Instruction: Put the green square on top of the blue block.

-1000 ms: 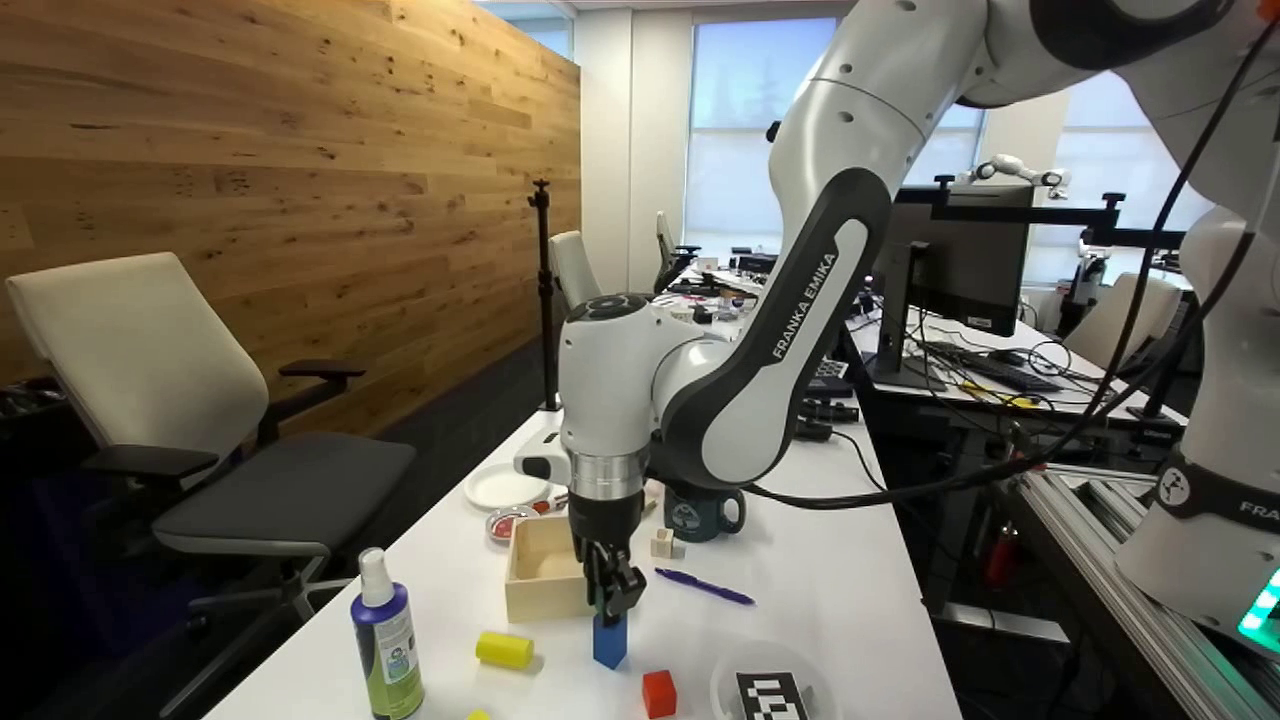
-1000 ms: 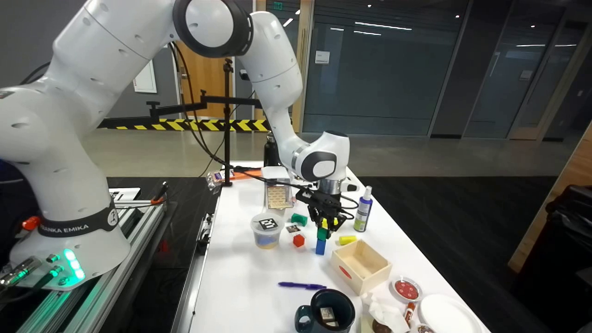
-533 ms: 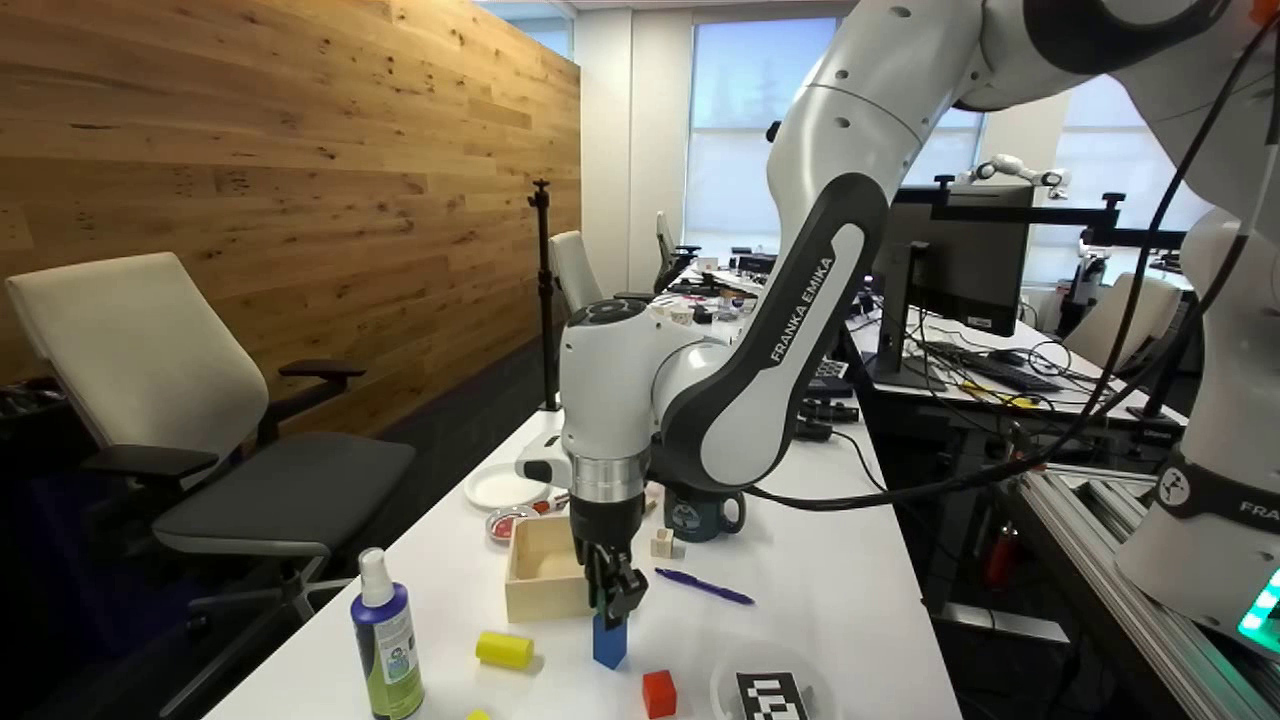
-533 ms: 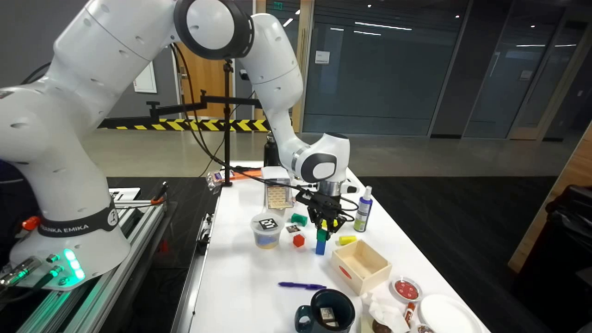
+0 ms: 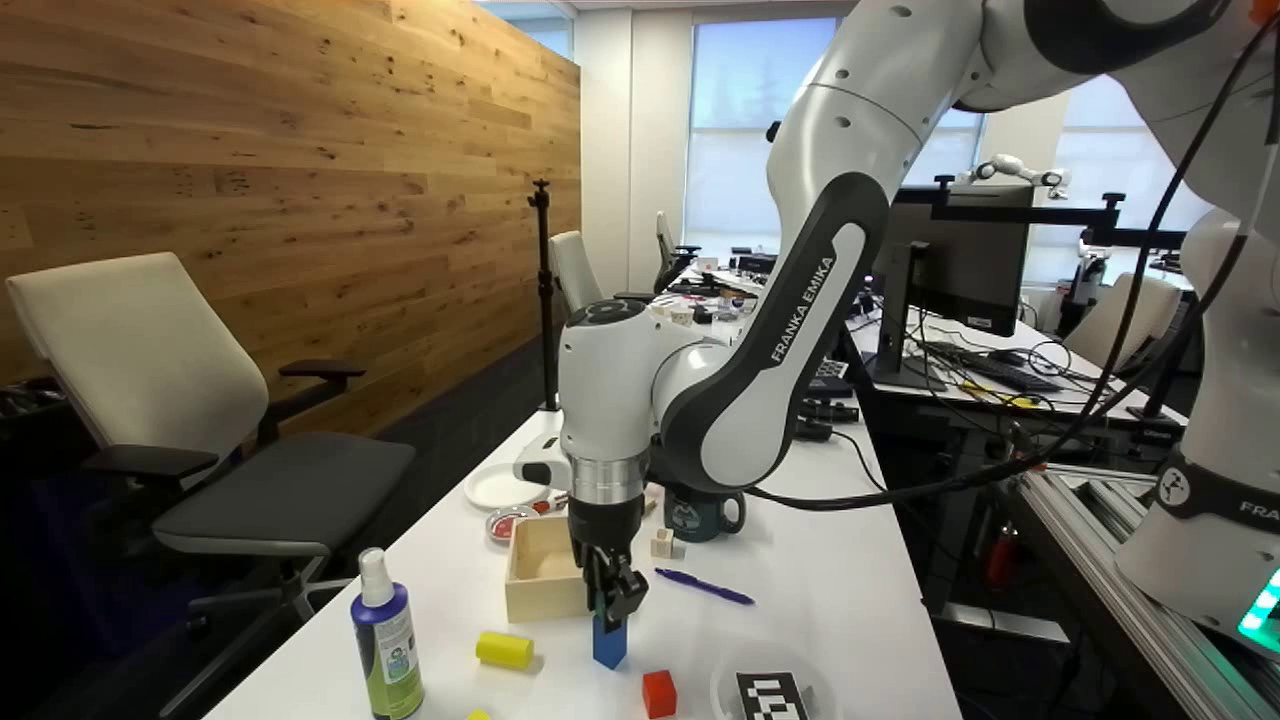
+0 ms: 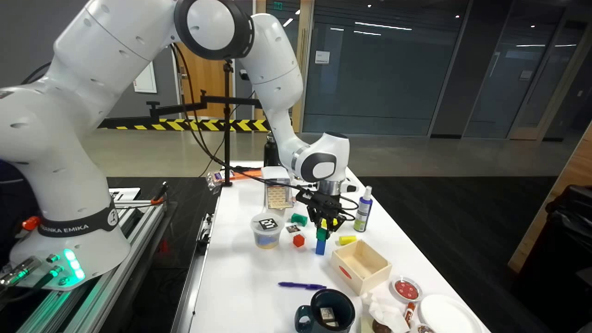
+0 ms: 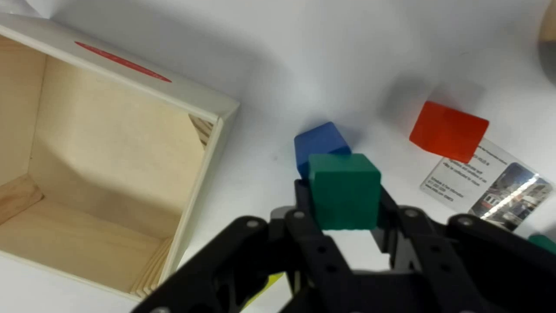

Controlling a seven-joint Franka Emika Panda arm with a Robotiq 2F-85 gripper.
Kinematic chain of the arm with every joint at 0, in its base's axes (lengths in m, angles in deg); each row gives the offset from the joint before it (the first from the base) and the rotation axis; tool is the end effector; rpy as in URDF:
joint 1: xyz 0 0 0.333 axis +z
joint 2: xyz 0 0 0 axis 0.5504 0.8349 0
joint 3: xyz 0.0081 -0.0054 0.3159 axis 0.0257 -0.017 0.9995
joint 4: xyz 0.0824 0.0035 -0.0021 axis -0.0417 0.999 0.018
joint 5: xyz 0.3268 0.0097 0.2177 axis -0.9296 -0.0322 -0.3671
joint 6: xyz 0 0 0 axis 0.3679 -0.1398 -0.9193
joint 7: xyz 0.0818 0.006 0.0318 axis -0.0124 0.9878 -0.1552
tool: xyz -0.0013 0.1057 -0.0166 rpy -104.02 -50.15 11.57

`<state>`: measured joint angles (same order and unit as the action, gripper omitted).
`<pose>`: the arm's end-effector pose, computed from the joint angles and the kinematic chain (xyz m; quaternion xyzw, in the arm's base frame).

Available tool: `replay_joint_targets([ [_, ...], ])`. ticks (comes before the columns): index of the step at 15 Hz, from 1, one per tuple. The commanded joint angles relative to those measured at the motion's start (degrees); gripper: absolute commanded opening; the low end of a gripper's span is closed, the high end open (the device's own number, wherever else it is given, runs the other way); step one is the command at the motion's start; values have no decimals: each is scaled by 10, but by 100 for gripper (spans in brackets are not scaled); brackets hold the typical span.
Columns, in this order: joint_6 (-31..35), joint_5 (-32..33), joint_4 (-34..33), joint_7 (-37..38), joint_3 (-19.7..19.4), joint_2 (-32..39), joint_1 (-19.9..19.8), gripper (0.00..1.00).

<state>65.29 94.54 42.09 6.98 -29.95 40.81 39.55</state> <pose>0.6053 0.1352 0.1085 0.9210 0.3883 0.0154 0.0257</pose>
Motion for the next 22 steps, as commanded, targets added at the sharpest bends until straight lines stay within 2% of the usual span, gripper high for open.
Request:
replay_joint_targets([
  [1,3,5,-6,-11,11,4,-12,66],
  [5,3,6,-5,-10,10,3,-11,95],
  [6,2,7,-4,-7,9,1,-9,99],
  [15,37,-1,31,25,11,-35,-2,100],
  [19,92,-16,62,59,12,-61,-11,100],
  [22,146,-48,91,82,27,-76,-39,100],
])
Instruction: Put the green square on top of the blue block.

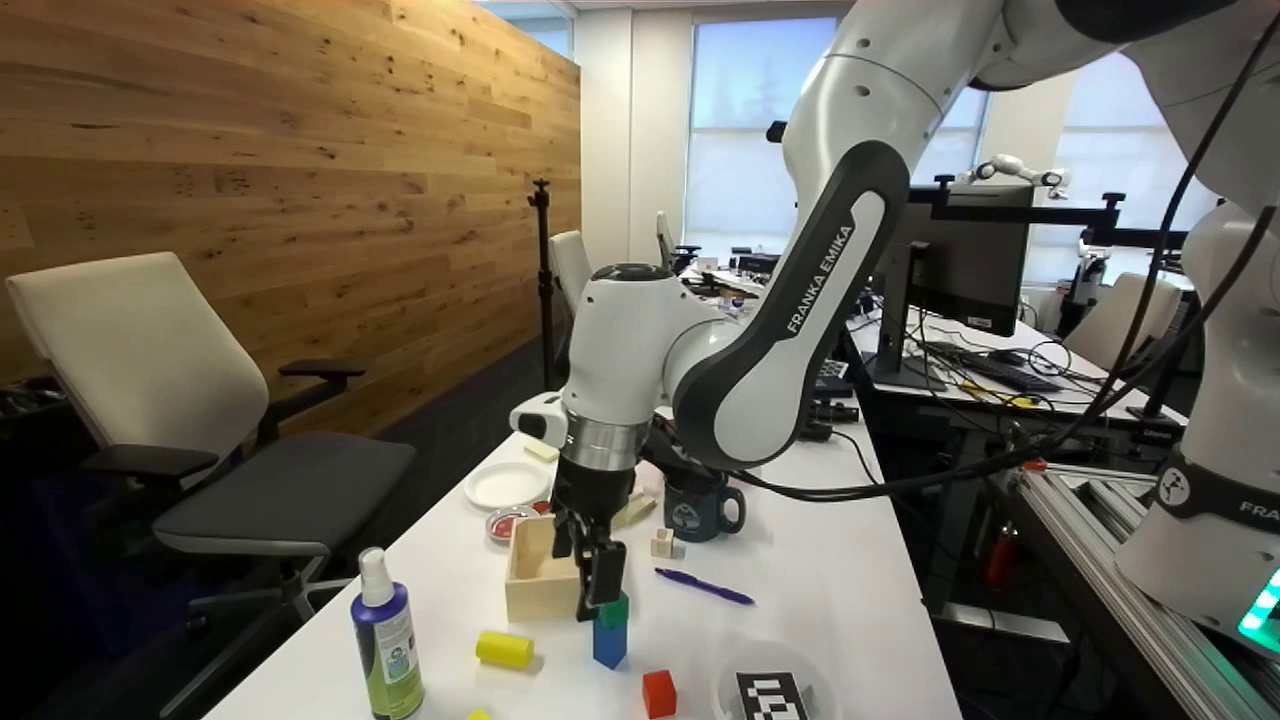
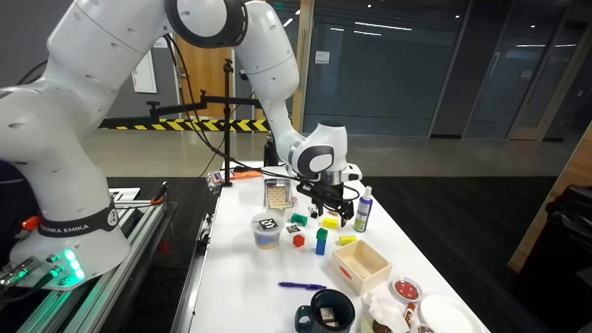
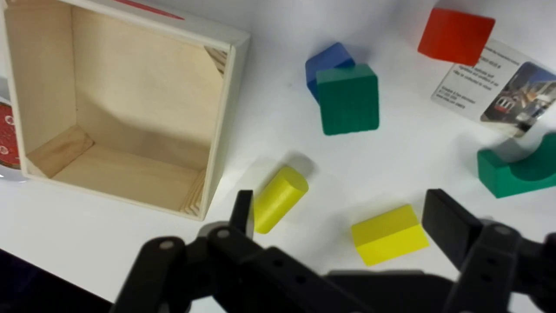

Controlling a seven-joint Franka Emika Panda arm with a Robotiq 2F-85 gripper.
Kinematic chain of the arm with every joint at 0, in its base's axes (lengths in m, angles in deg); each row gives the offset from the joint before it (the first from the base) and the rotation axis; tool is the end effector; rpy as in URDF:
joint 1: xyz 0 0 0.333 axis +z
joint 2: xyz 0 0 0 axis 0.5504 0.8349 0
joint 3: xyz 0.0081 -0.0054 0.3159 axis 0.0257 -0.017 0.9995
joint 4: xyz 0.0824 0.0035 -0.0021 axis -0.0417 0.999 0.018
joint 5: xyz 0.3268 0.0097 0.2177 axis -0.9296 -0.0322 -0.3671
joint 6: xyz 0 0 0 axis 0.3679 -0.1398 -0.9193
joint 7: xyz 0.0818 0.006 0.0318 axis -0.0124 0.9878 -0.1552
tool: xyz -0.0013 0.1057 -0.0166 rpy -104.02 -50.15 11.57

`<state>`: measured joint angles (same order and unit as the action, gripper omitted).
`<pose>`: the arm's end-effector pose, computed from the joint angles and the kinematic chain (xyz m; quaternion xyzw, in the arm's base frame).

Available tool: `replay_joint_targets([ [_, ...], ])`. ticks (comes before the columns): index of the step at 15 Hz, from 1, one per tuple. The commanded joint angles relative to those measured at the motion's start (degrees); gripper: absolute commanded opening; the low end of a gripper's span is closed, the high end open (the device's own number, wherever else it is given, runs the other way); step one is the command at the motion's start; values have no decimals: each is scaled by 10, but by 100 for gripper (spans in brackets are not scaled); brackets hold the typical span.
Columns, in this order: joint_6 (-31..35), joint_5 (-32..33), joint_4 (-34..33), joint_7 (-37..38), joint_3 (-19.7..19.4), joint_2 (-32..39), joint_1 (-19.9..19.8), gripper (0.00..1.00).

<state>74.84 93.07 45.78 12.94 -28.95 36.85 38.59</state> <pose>0.6093 0.1396 0.1459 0.9385 0.3294 0.1029 0.0127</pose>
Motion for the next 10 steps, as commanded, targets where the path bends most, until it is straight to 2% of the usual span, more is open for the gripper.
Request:
replay_joint_targets([
  [1,68,-47,64,27,23,-40,-42,100],
  [4,87,-90,111,22,66,-66,-96,100],
  [6,59,-124,148,-23,147,-89,-174,100],
  [7,49,-154,165,-68,199,-99,-218,100],
  [10,-38,-226,192,-150,325,-126,-327,100],
])
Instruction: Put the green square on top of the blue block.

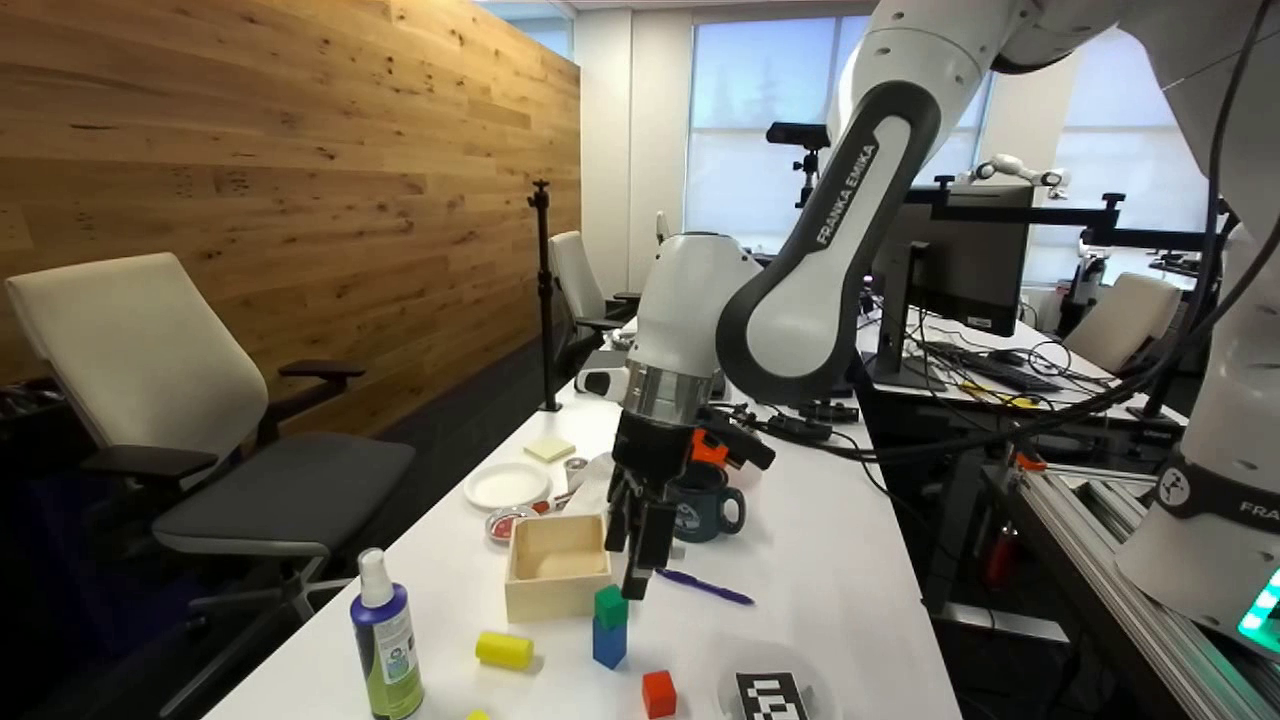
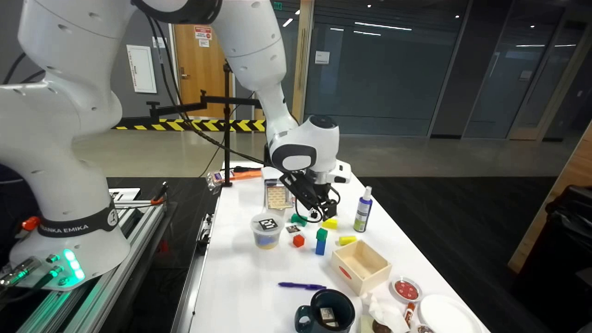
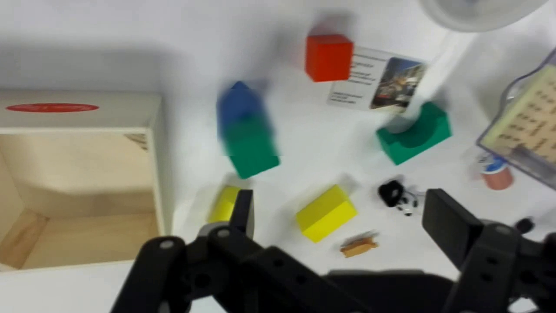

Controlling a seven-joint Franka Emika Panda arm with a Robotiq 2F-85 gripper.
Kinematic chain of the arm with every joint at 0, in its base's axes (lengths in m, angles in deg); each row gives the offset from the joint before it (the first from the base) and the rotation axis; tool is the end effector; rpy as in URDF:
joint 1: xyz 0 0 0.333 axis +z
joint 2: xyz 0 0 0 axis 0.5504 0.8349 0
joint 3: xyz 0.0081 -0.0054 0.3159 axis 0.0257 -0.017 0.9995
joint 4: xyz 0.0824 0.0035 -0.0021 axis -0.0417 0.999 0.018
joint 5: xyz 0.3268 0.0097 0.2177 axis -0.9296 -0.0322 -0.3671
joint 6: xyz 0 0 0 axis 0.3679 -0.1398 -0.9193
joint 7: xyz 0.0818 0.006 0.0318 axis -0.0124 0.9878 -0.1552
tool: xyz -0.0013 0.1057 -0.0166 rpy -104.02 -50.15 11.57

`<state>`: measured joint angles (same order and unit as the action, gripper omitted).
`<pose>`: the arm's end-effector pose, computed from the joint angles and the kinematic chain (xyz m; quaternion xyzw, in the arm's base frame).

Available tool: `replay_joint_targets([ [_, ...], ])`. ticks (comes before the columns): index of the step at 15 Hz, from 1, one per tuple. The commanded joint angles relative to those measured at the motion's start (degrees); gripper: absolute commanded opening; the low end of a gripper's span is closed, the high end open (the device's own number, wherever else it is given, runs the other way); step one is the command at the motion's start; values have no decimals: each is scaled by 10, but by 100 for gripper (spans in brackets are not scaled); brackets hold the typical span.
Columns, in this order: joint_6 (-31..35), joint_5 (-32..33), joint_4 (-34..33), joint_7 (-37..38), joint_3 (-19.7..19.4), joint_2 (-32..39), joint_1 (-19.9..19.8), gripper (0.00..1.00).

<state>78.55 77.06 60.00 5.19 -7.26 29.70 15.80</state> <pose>0.5554 0.1088 0.1743 -0.9588 -0.2328 -0.1120 0.1184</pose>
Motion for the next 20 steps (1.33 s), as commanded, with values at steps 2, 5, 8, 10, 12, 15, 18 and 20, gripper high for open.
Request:
replay_joint_targets([
  [2,-152,-102,55,-88,120,-85,-108,100],
  [5,-197,-136,46,-118,91,-104,-86,100],
  [8,-119,-178,49,-94,44,-92,-36,100],
  [10,-50,-216,54,-89,31,-79,-16,100],
  [12,18,-224,72,-42,7,-80,17,100],
  [15,82,-181,105,74,-58,-91,83,100],
  [18,59,-149,127,195,-161,-107,177,100],
  [20,46,-121,134,266,-223,-109,232,100],
])
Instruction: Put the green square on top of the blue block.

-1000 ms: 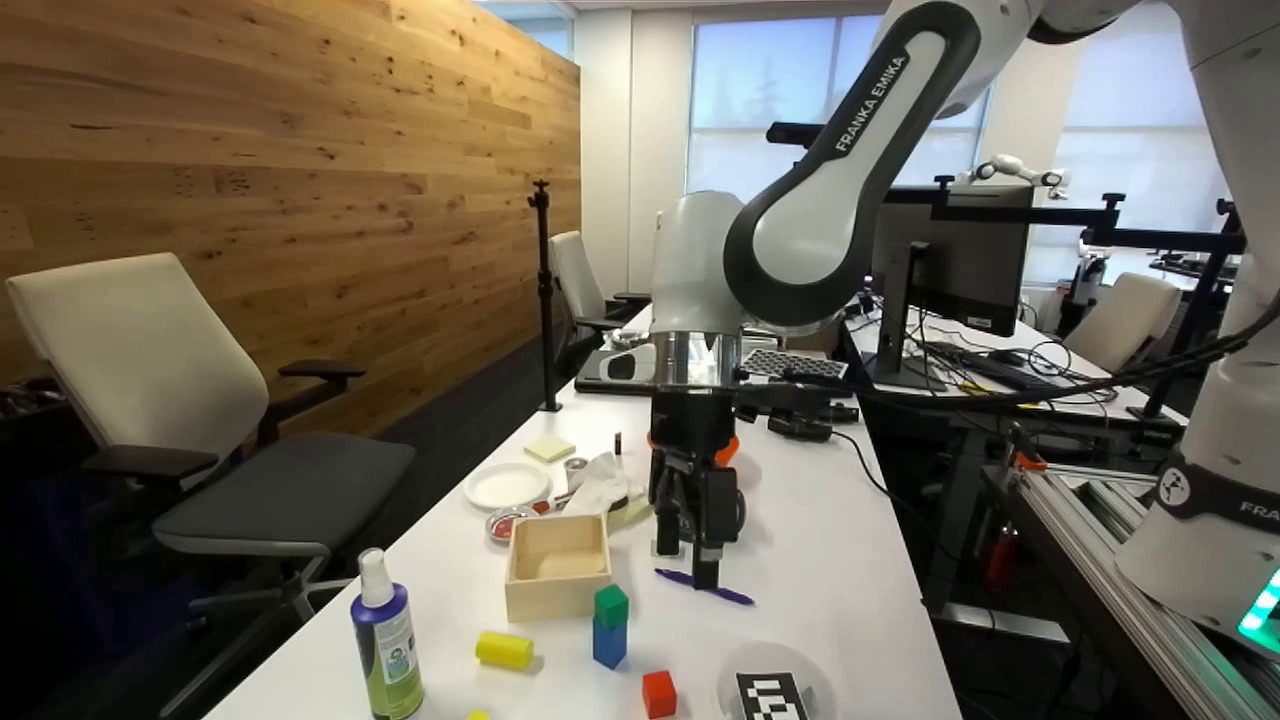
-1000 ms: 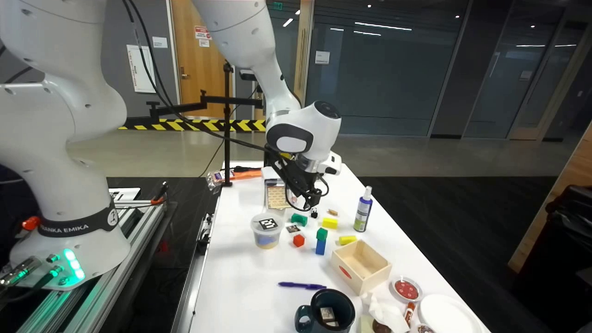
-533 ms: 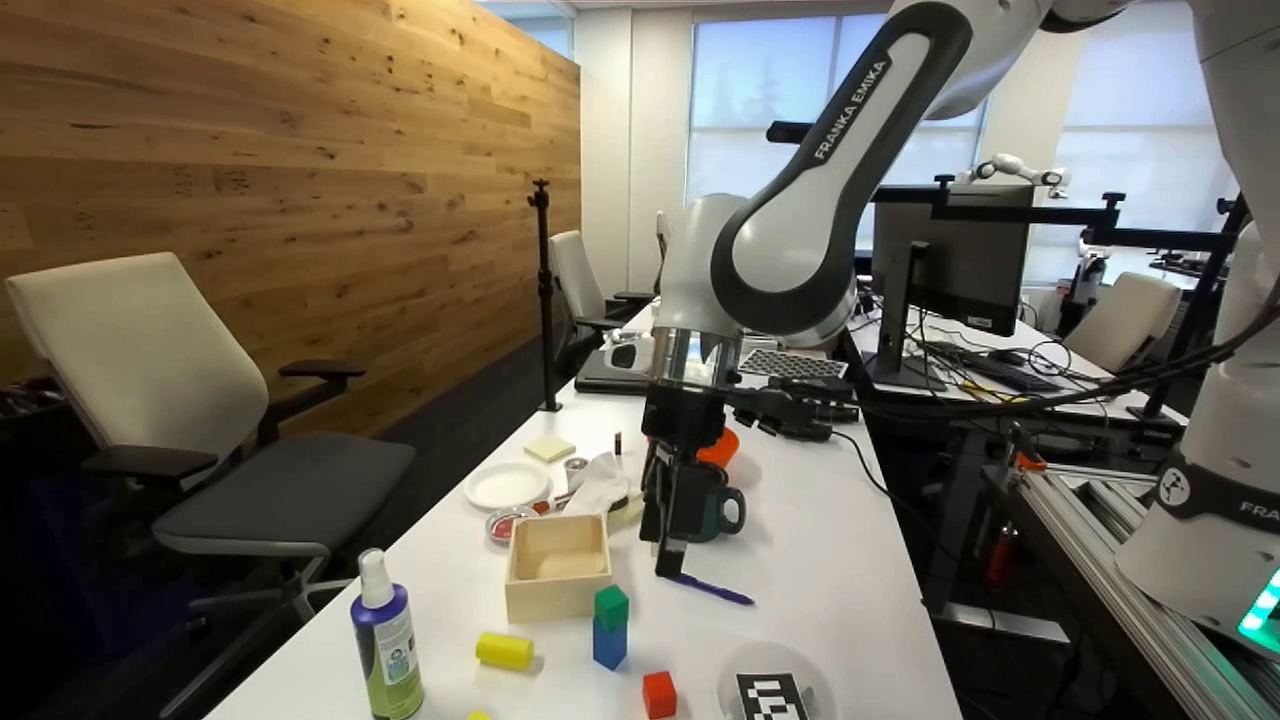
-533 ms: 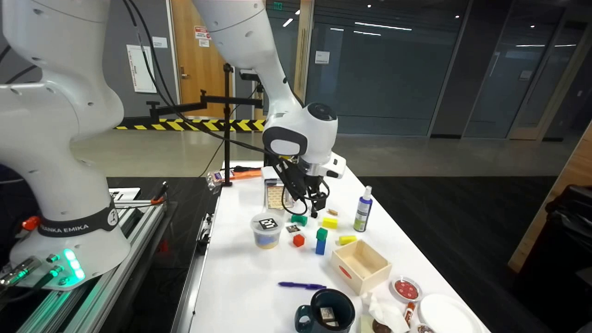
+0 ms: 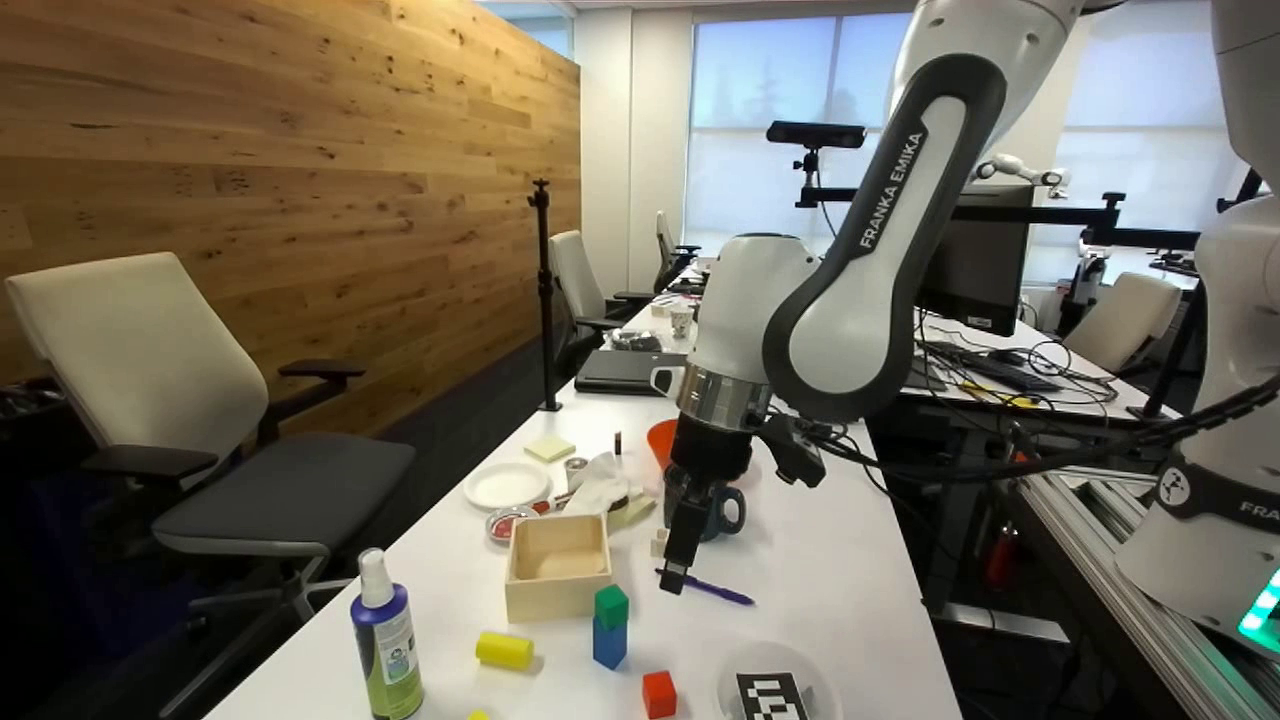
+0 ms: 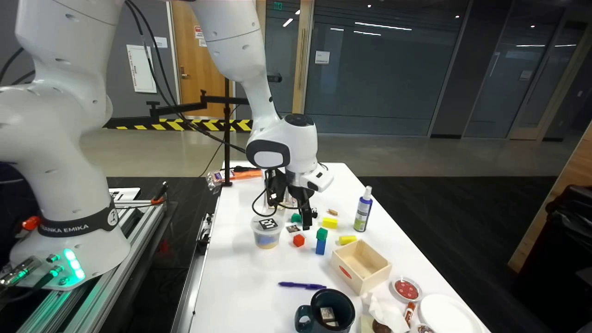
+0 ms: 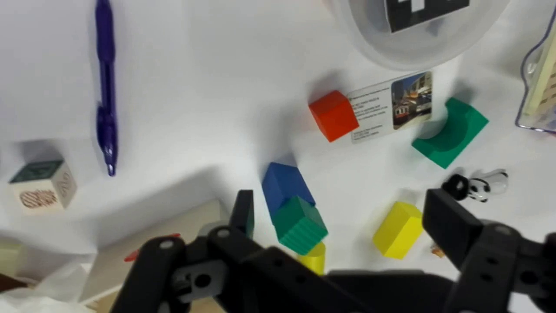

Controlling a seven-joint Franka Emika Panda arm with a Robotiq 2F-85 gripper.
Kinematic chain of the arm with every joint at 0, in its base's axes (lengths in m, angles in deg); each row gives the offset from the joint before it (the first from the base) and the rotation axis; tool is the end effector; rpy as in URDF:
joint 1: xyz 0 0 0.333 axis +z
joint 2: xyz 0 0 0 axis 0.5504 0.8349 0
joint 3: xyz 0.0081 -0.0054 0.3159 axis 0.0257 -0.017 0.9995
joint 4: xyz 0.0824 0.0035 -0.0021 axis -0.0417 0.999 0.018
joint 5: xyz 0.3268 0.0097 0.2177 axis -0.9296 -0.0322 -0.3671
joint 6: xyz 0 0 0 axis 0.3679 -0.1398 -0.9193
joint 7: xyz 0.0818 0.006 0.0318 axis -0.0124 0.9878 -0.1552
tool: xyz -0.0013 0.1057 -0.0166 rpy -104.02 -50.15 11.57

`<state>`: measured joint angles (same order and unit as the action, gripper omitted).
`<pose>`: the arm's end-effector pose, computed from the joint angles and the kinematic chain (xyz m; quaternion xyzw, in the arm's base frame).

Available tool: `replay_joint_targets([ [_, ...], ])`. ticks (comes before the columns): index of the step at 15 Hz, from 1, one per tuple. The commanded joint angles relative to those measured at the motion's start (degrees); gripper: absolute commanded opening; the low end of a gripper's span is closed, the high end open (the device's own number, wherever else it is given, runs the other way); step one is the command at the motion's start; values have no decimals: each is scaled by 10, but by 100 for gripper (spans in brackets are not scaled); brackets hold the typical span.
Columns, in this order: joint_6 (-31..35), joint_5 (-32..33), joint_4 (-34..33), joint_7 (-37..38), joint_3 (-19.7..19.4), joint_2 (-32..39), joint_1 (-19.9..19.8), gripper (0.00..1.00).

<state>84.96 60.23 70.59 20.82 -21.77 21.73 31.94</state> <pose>0.5013 0.0919 0.1689 -0.9914 -0.0005 -0.0958 0.0894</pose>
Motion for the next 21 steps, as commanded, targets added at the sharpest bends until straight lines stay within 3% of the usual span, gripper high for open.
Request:
replay_joint_targets([
  [1,-20,61,29,143,-108,-28,98,100],
  [3,-10,87,24,193,-153,-17,139,100],
  [4,-6,75,13,151,-106,-4,92,100],
  [7,-6,87,14,182,-135,-4,120,100],
  [21,-6,87,14,183,-139,-5,122,100],
])
